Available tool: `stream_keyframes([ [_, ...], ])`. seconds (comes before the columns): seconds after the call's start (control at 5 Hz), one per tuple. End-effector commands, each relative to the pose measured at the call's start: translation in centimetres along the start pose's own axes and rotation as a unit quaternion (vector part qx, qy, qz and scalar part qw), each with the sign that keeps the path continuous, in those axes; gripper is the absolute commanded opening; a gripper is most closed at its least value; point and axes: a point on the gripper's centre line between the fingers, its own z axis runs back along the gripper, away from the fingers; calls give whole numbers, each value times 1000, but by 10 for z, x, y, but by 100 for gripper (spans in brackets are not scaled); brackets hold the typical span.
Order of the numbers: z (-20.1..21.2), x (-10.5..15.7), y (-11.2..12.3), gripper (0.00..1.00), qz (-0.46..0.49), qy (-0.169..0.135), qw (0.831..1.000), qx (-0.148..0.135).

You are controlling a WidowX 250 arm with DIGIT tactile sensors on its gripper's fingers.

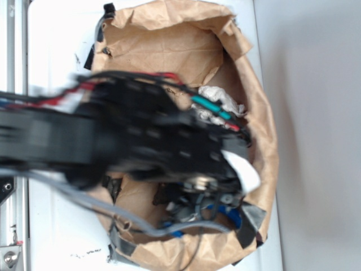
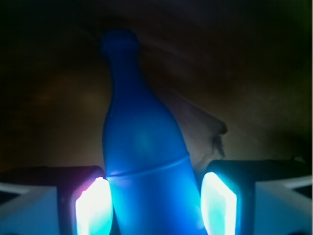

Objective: Grab the blue bottle.

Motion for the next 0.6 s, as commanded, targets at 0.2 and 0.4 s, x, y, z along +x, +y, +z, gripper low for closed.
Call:
stream_keyframes([
  [0.2, 64, 16, 17, 0, 108, -8, 993, 39],
  [0.4, 118, 4, -33, 0, 90, 25, 993, 68],
])
